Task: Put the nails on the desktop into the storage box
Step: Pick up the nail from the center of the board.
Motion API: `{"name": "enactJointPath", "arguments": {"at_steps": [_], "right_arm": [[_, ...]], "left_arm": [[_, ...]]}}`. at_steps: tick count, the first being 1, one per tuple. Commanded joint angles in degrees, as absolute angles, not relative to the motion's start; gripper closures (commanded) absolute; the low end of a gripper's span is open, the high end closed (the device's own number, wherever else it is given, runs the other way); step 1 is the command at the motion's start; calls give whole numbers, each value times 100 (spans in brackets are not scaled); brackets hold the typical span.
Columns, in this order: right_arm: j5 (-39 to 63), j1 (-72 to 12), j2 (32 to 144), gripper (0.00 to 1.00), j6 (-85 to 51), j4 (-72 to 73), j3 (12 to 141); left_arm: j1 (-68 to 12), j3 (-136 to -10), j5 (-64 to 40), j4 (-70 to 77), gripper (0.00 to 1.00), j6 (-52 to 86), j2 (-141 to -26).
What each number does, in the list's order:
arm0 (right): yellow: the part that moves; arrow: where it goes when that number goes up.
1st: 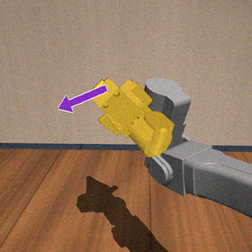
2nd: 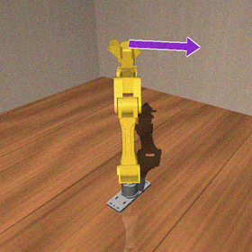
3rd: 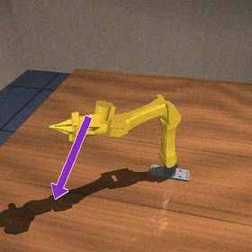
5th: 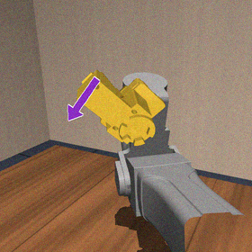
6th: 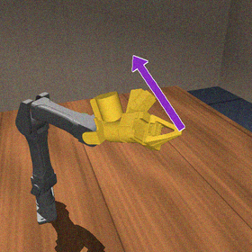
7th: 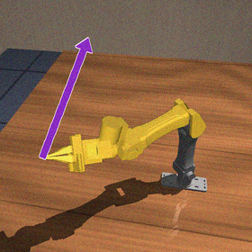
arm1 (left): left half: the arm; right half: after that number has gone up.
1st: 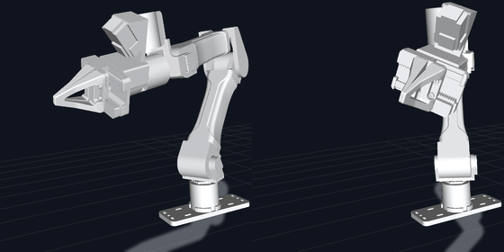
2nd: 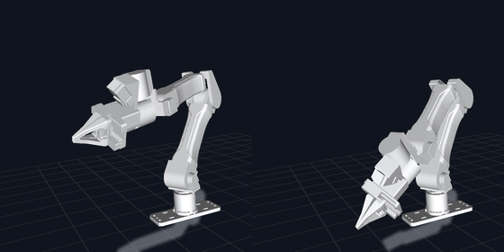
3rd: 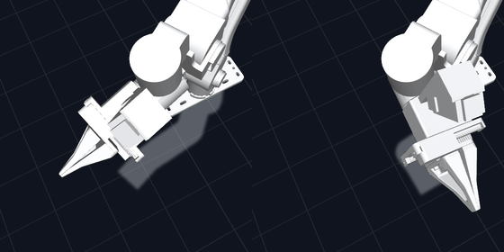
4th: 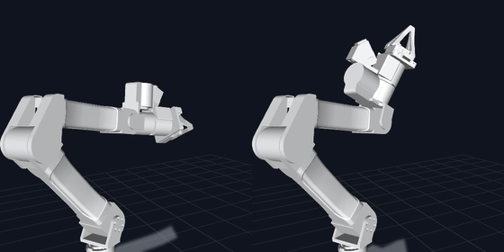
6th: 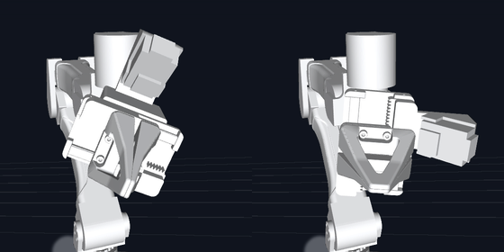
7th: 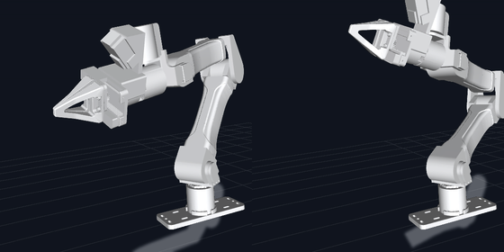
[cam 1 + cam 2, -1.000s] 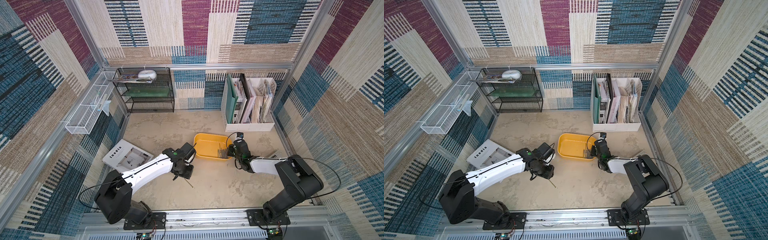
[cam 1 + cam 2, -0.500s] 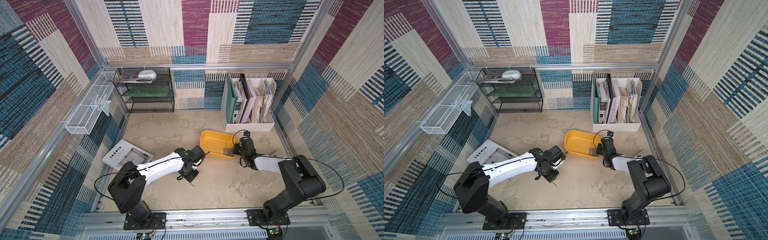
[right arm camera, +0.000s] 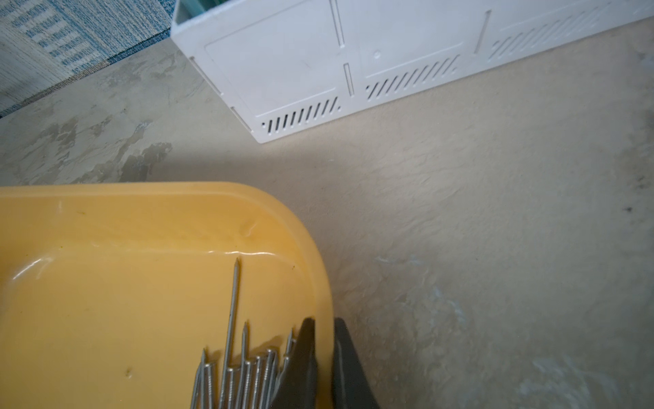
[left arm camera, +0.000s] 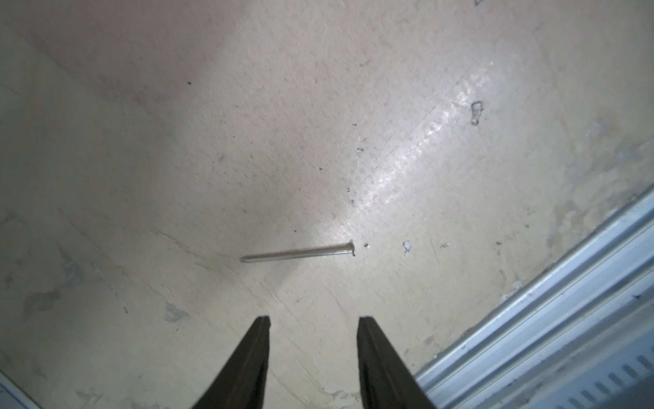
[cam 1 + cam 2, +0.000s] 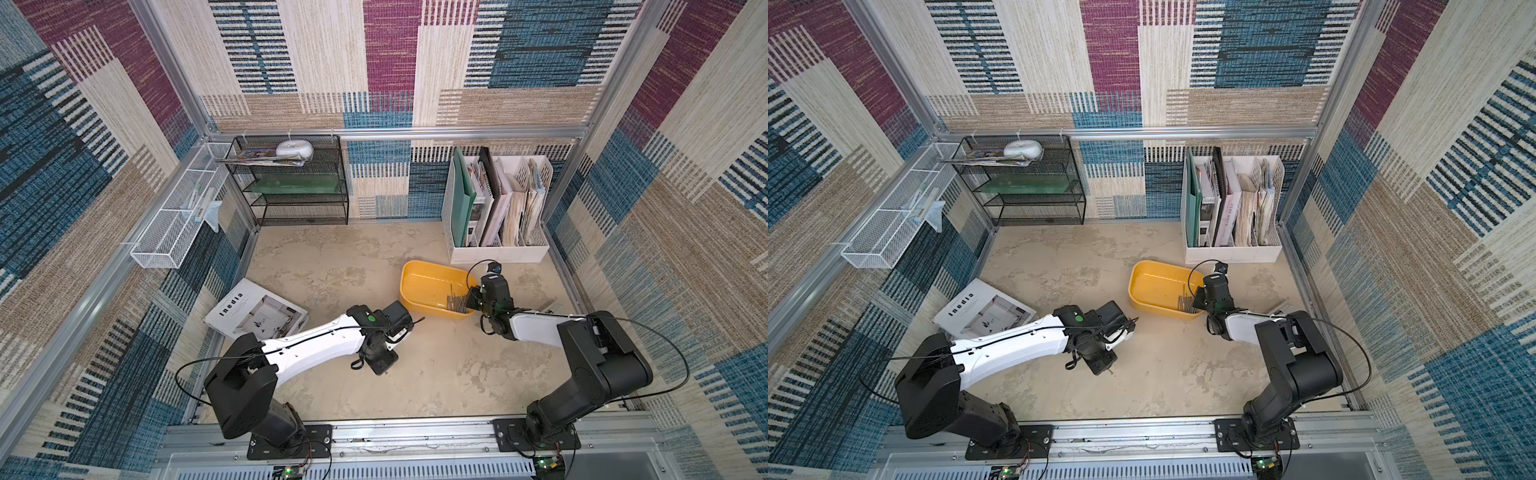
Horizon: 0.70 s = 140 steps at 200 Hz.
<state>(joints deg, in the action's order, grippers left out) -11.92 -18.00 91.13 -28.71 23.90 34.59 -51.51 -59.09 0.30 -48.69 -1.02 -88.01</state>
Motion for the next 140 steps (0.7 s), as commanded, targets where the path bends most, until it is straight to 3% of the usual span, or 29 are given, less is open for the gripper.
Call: {"name": "enactJointPath", "arguments": {"at_steps": [1, 61, 140], "right_arm": [[-1119, -1783, 9119, 100, -2855, 2079, 3419], [-1022, -1775, 9254, 100, -2862, 2138, 3481], [-941, -1764, 9290, 100, -2876, 2259, 3445]], "left_arm": [[-5151, -5788, 105, -4781, 56, -863, -8885], [-5168, -5072, 34, -4111, 54, -1851, -8577], [-5147, -5261, 199, -3835, 53, -2142, -9416]]}}
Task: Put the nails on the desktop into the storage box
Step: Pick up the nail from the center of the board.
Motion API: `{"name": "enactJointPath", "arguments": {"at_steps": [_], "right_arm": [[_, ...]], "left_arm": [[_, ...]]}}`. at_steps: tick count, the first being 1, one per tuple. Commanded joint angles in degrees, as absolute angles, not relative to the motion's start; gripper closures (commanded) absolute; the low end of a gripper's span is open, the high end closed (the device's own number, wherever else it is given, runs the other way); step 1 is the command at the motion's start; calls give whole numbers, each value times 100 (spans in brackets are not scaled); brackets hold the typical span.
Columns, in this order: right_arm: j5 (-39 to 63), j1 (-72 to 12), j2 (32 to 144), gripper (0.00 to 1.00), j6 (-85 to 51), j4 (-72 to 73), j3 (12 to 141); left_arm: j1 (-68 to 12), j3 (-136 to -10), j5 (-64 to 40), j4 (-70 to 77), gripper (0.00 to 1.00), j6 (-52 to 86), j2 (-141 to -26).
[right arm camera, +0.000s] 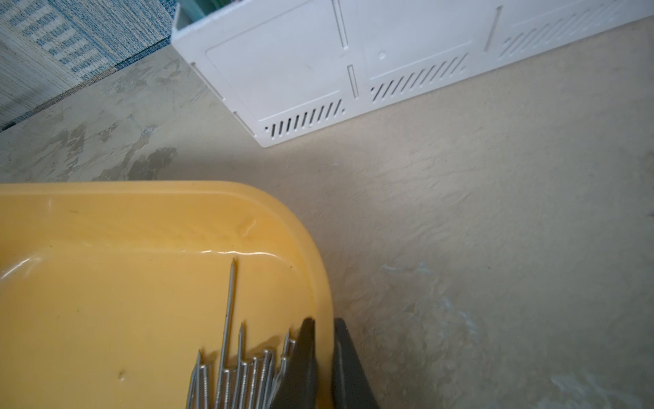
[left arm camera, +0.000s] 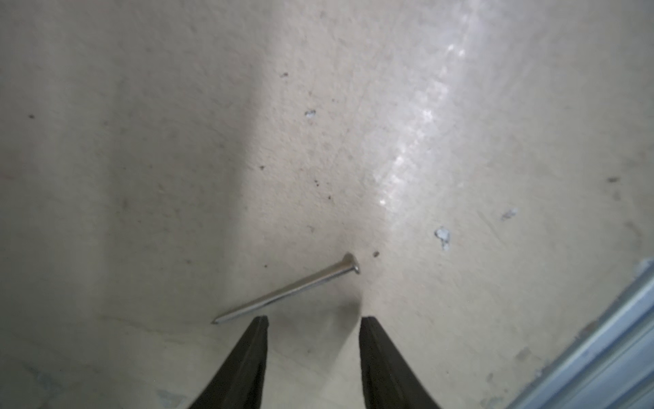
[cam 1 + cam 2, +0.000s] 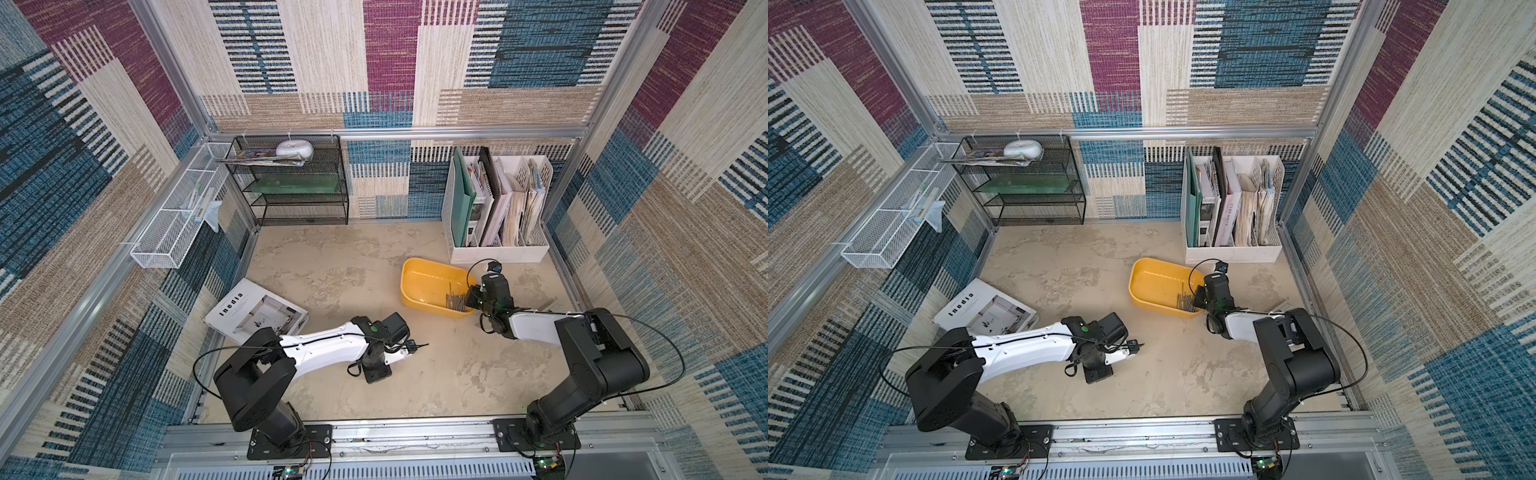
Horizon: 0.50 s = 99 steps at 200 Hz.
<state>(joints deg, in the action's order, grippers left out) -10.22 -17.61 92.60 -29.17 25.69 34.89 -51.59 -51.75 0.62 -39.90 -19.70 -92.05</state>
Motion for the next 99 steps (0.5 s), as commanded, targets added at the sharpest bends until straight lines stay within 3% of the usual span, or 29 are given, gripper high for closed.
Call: {"name": "enactJointPath", "arguments": {"at_steps": [1, 70, 99], "right_arm": [[-941, -1757, 9290, 100, -2875, 2263, 3445], [-837, -1749, 9342, 100, -2839, 2299, 3462], [-852, -1740, 9319, 100, -2839, 2294, 3454]], "left_arm": [[-5148, -5263, 196, -3829, 53, -2148, -9428], [-5106, -5329, 123, -3732, 54, -2284, -10018], [-5106, -5487, 11, -3887, 64, -2210, -10234]]}}
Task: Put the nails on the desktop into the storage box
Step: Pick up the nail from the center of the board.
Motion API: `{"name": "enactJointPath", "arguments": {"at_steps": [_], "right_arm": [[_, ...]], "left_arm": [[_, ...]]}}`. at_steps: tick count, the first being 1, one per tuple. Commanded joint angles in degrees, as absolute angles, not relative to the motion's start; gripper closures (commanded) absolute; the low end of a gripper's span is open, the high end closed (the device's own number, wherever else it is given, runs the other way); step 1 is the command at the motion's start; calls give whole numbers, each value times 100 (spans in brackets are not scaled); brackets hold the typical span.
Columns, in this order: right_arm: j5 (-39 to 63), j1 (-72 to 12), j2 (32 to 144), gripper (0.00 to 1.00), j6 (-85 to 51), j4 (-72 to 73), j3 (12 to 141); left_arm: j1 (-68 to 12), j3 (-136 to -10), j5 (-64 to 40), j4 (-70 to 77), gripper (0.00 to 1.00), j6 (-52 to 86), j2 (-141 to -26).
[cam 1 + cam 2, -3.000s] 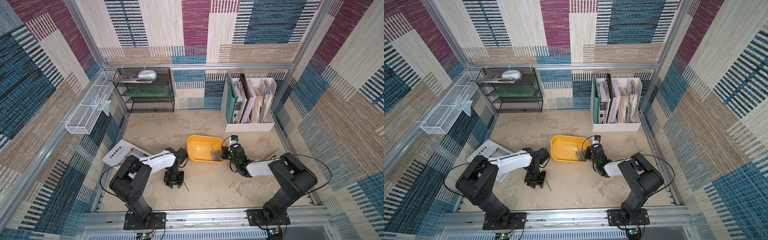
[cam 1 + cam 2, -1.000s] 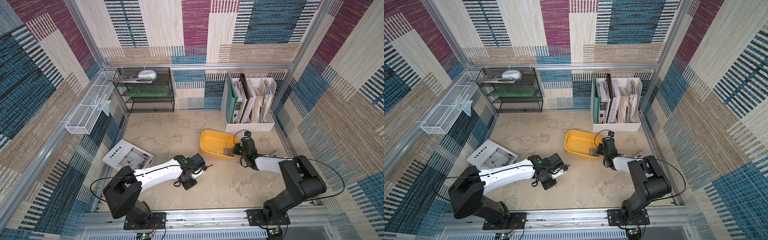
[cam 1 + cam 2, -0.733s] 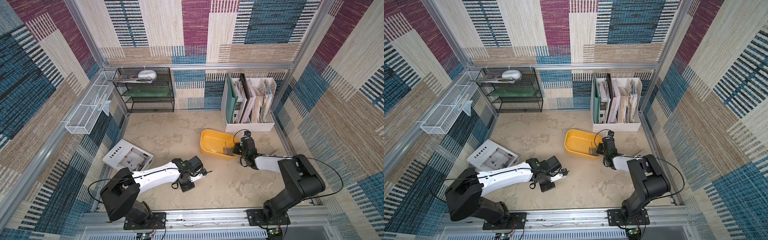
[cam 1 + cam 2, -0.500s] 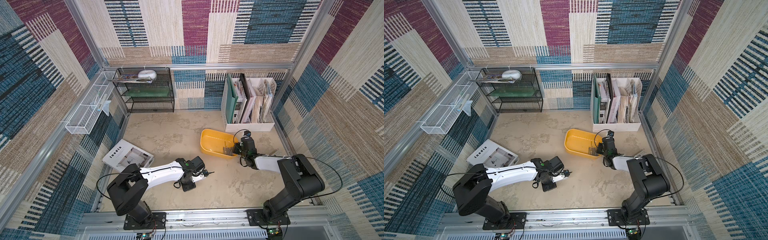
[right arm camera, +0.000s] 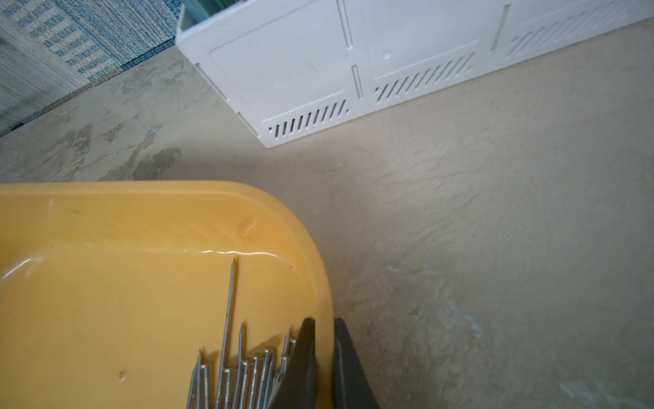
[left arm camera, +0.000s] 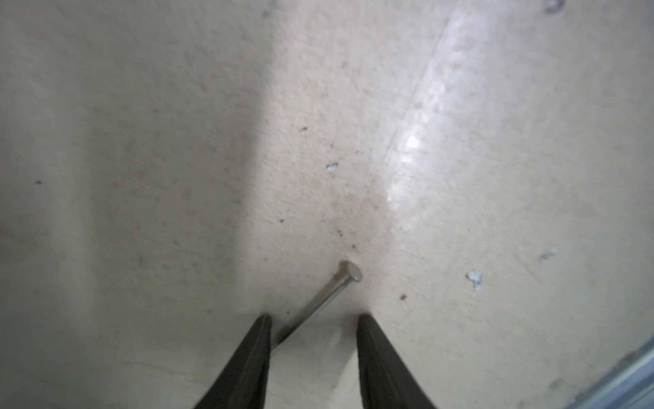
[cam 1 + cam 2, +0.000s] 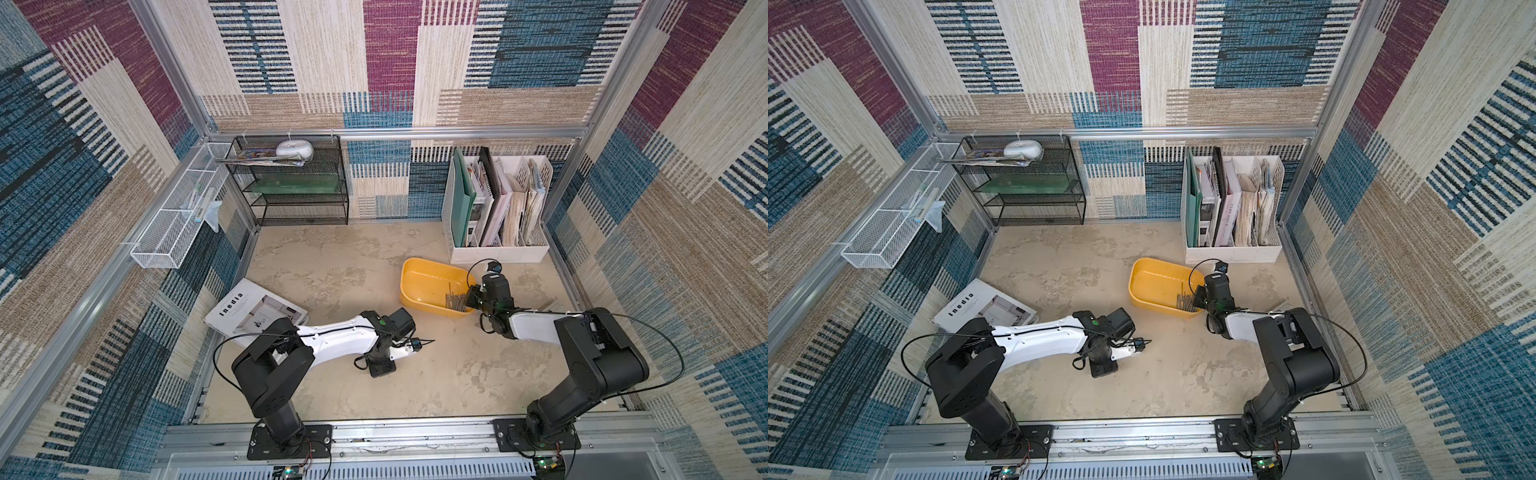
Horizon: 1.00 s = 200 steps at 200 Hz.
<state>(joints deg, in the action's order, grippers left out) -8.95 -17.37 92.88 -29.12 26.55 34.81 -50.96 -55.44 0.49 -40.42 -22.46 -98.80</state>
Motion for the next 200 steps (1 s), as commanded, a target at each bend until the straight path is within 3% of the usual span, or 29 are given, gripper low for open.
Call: {"name": "enactJointPath", "arguments": {"at_steps": [1, 46, 100, 160, 200], "right_arm": [[-843, -1740, 9318, 100, -2839, 2299, 3454], [-792, -1736, 9301, 100, -2820, 2301, 3445], [-792, -1740, 9283, 100, -2812, 2253, 3443], [-780, -1736, 9273, 100, -2804, 2214, 3471], [-775, -1740, 9248, 100, -2825, 2192, 3452]], "left_arm": [[-5106, -5490, 14, -3895, 65, -2213, -10241], [-5102, -5728, 48, -4203, 100, -2037, -10459], [-5121, -6285, 77, -4994, 100, -1224, -10402], [-5178, -6815, -256, -6231, 100, -246, -8831], [-5129, -8009, -464, -6462, 100, 529, -8486]]}}
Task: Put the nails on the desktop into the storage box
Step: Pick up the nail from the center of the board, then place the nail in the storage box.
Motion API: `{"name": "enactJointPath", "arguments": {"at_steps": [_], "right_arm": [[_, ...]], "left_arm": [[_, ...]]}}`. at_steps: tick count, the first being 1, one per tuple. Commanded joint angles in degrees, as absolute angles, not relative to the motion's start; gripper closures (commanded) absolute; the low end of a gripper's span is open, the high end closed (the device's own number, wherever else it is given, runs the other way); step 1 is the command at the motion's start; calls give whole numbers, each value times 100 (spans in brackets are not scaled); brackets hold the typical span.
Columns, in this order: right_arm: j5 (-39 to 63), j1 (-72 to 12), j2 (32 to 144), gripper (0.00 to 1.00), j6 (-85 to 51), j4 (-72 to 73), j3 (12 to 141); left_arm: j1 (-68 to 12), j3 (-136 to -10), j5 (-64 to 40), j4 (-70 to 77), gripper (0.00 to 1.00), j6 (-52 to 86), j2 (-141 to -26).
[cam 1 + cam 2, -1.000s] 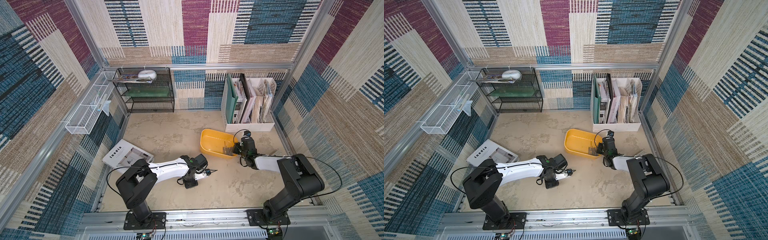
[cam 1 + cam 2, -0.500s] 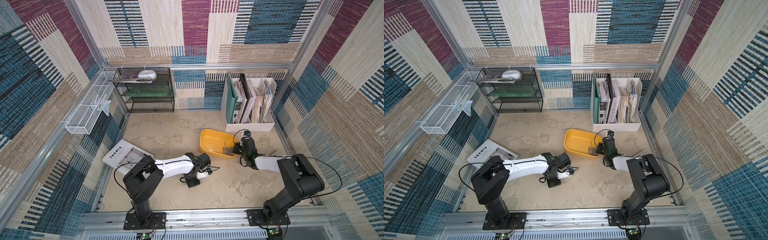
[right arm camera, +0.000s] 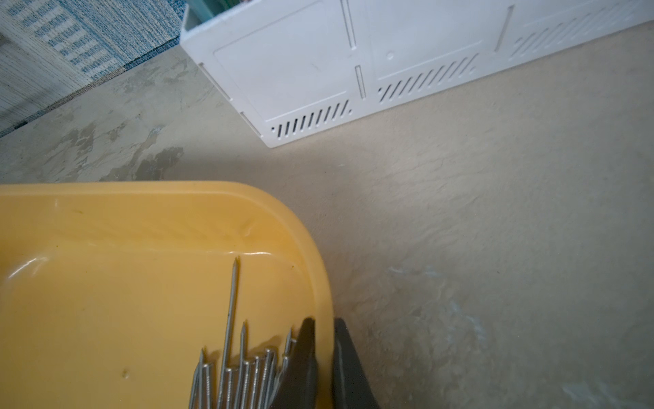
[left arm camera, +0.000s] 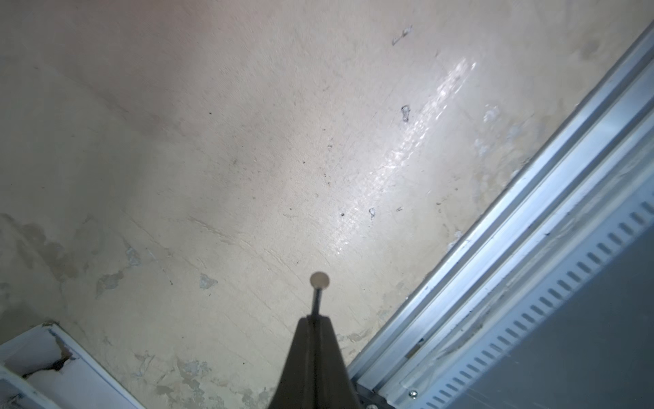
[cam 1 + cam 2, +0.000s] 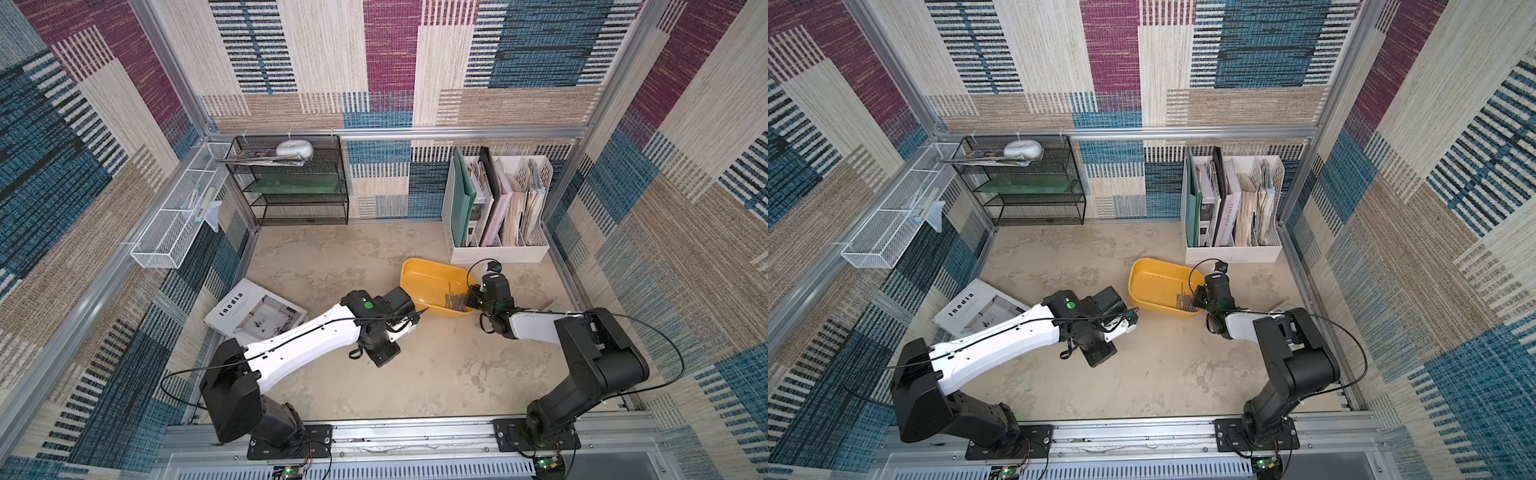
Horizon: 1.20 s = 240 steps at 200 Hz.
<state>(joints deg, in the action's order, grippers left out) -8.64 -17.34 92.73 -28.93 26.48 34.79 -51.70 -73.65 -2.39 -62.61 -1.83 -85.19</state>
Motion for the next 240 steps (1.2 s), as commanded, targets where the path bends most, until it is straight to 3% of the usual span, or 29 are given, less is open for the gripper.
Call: {"name": "enactJointPath", "arguments": {"at_steps": [1, 51, 77, 117, 217, 226, 240], "right_arm": [[-774, -1740, 9247, 100, -2828, 2190, 3453], [-686, -1749, 9185, 100, -2927, 2225, 3429], [-691, -1758, 9081, 100, -2944, 2245, 3360], [-669, -1762, 9018, 100, -2962, 2267, 3236], [-580, -1764, 9105, 100, -3012, 2452, 3149], [-563, -1767, 9114, 100, -3021, 2459, 3153], [-563, -1767, 9115, 100, -3026, 2455, 3155]], "left_arm": [[-5131, -8065, -469, -6456, 100, 559, -8501], [-4731, -10917, -971, -6440, 100, 1501, -10306], [-4280, -11825, -1452, -6355, 100, 1987, -11321], [-3664, -11900, -2372, -5783, 100, 2726, -12313], [-3498, -11085, -2366, -5261, 100, 2983, -12767], [-3493, -11034, -2400, -5191, 95, 3025, -12762], [-3498, -11043, -2417, -5187, 78, 3065, -12762]]}}
